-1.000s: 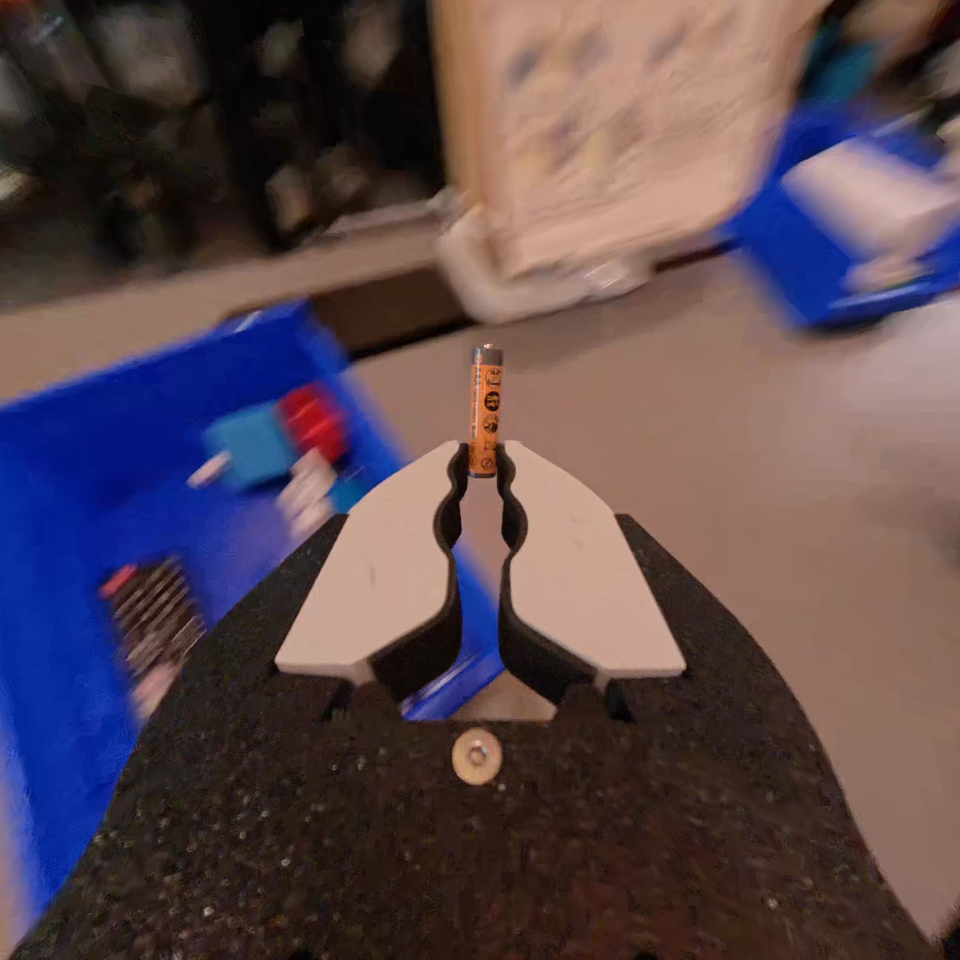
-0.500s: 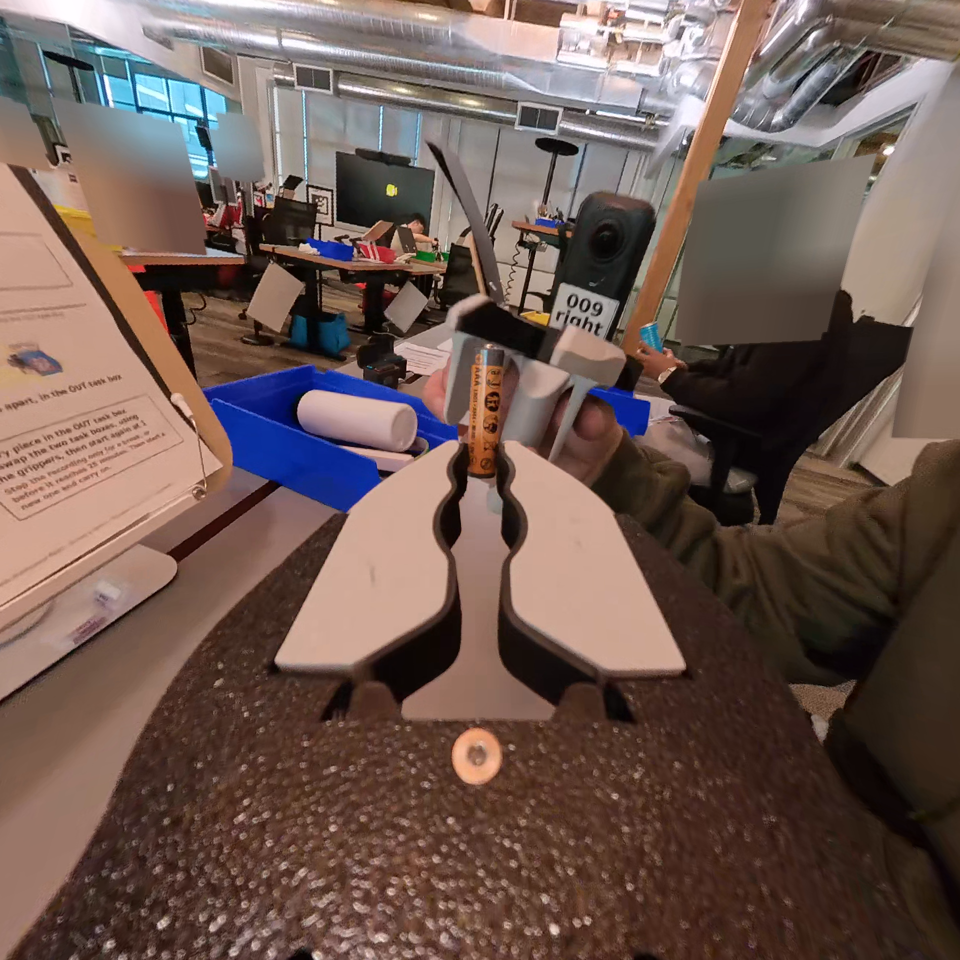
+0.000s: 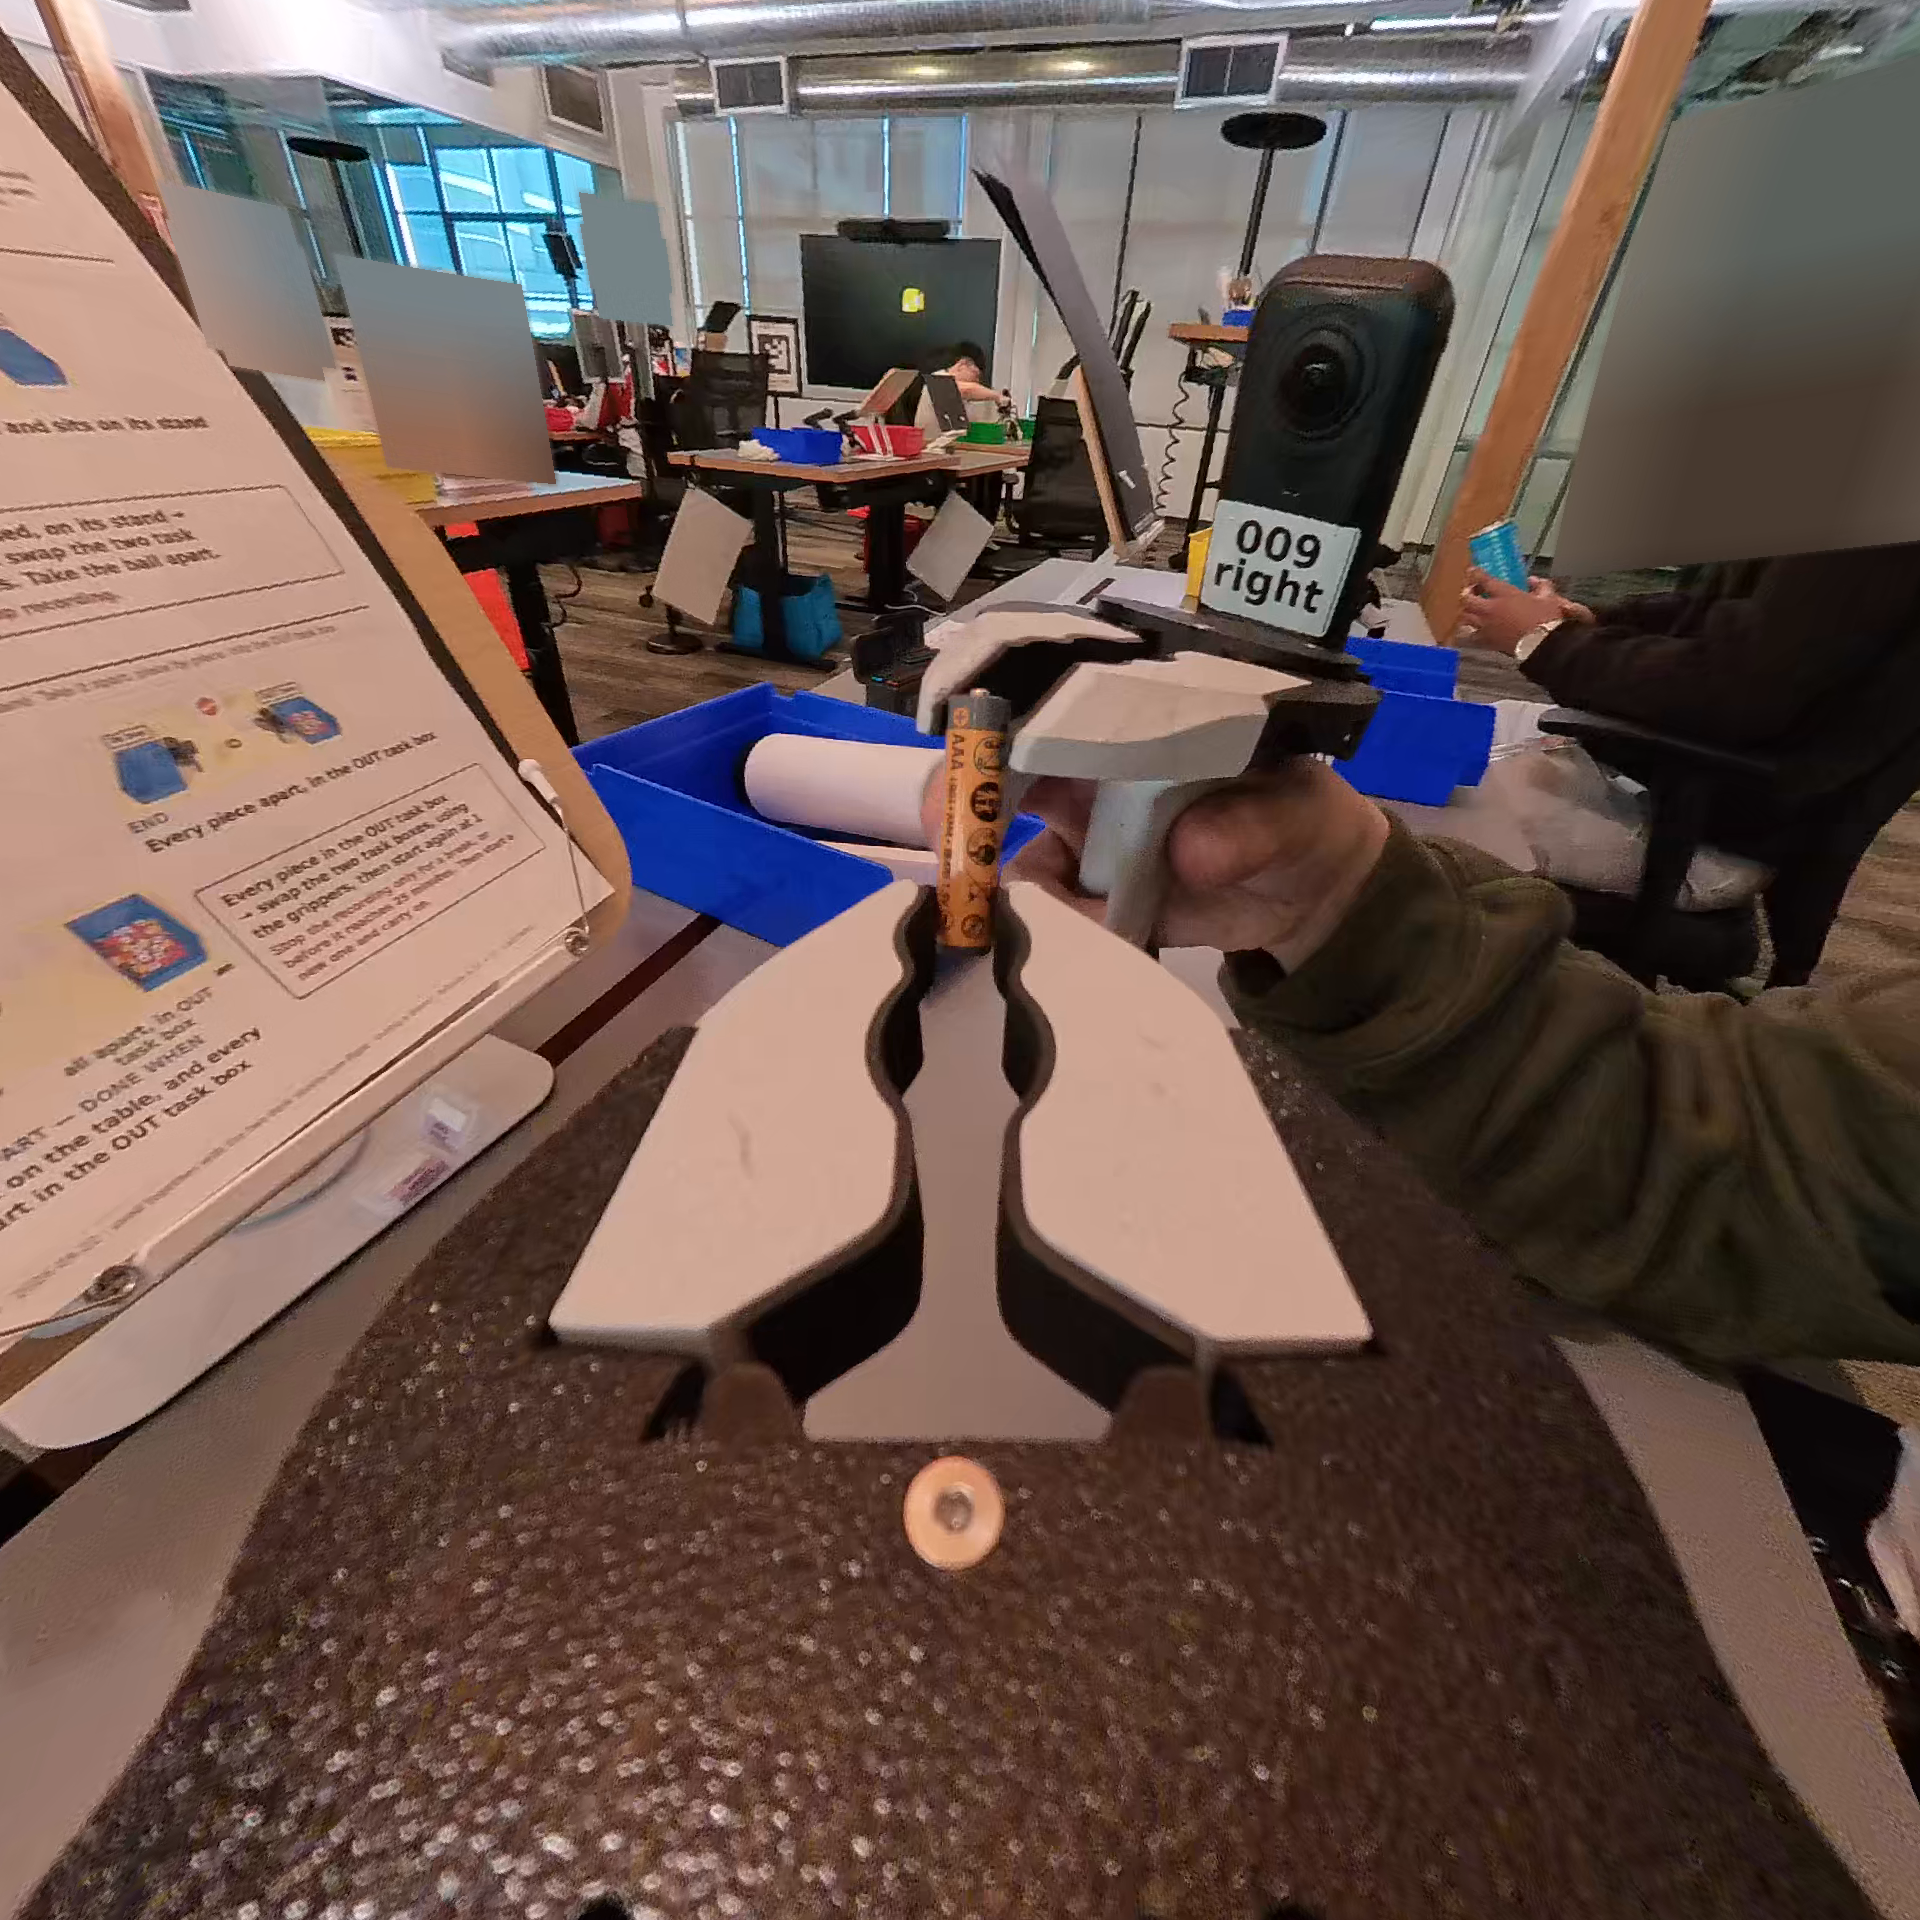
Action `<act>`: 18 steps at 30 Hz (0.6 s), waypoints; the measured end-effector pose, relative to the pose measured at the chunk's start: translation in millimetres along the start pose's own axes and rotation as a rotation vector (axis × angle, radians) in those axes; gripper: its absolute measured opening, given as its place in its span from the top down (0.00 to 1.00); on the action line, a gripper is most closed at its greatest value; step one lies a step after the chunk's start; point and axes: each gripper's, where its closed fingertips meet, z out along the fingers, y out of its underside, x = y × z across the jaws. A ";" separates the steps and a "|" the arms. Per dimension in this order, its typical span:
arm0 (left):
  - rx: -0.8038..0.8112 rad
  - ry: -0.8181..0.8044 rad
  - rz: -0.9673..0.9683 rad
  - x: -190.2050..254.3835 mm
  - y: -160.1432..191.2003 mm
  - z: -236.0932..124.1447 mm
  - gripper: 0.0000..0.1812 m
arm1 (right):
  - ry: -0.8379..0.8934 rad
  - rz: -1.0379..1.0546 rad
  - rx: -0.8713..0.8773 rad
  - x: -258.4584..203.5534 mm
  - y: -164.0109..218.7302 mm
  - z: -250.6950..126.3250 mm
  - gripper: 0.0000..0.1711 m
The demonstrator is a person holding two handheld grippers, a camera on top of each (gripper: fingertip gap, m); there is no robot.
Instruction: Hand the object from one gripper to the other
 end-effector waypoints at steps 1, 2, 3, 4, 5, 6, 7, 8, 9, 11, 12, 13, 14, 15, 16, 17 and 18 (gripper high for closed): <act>0.008 0.000 0.004 0.4 -1.5 -0.6 0.94 | -0.003 0.014 0.011 -0.5 -1.1 0.8 0.93; 0.012 -0.003 0.012 0.8 -2.6 -1.1 0.94 | -0.009 0.027 0.024 -1.4 -2.1 1.5 0.93; 0.005 -0.006 0.025 1.2 -2.3 -1.3 0.94 | -0.028 0.037 0.029 -3.5 -2.3 2.5 0.94; 0.002 -0.017 0.040 0.8 -2.3 -1.4 0.94 | -0.039 0.047 0.028 -4.4 -2.2 3.1 0.94; 0.003 -0.024 0.055 1.1 -3.0 -1.2 0.94 | -0.049 0.057 0.028 -4.8 -2.8 3.3 0.94; 0.006 -0.022 0.070 2.7 -3.8 -0.8 0.94 | -0.065 0.076 0.033 -5.9 -3.9 3.0 0.94; 0.008 -0.024 0.089 3.6 -4.4 -0.6 0.94 | -0.088 0.109 0.033 -6.9 -4.7 2.0 0.94; 0.011 -0.039 0.113 2.7 -4.7 -0.7 0.93 | -0.102 0.144 0.028 -5.9 -4.6 0.5 0.94; 0.013 -0.058 0.147 1.5 -5.0 -0.9 0.93 | -0.109 0.176 0.024 -3.6 -3.6 -1.2 0.94; 0.016 -0.090 0.269 2.6 -5.7 -1.6 0.93 | -0.113 0.268 0.016 3.6 -0.6 -5.3 0.94; 0.013 -0.119 0.355 2.9 -6.7 -2.7 0.88 | -0.114 0.313 0.003 7.6 2.5 -8.0 0.94; 0.000 -0.148 0.451 3.6 -6.6 -4.1 0.83 | -0.133 0.348 -0.017 9.2 6.2 -11.1 0.94; -0.025 -0.171 0.552 5.1 -4.3 -5.2 0.80 | -0.140 0.379 -0.031 12.0 9.3 -14.3 0.94; -0.055 -0.201 0.653 5.0 -1.1 -5.7 0.76 | -0.142 0.404 -0.043 14.4 11.7 -17.5 0.94; -0.087 -0.239 0.756 3.2 1.5 -5.5 0.72 | -0.173 0.422 -0.075 11.9 15.7 -20.7 0.94; -0.125 -0.272 0.855 1.5 5.3 -4.5 0.71 | -0.199 0.433 -0.106 9.1 19.2 -23.5 0.94; -0.162 -0.302 0.947 -0.2 9.0 -2.6 0.70 | -0.199 0.435 -0.124 9.2 21.6 -25.5 0.94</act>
